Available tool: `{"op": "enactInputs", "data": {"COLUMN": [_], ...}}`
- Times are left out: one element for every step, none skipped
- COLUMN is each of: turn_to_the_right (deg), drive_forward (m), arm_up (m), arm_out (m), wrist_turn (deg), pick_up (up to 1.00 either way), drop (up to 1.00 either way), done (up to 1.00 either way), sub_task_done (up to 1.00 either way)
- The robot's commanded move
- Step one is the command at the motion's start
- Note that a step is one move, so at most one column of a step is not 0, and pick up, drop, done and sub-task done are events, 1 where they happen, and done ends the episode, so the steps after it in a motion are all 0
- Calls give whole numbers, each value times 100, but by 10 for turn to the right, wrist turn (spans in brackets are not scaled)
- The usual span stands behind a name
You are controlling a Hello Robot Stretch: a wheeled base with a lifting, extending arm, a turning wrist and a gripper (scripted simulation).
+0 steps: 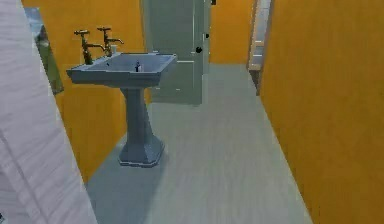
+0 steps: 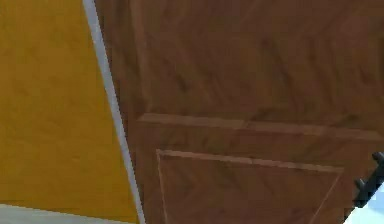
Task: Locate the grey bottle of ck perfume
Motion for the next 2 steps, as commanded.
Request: {"op": "enactInputs", "data": {"turn_to_the_right": [0,-60], "drive_forward": [50,0], "arm_up": [0,0], "arm_out": [0,0], "wrist_turn": [0,0], "pick_up": [0,0], "drop": [0,0], "done": [0,0], "sub_task_done": [0,0]}}
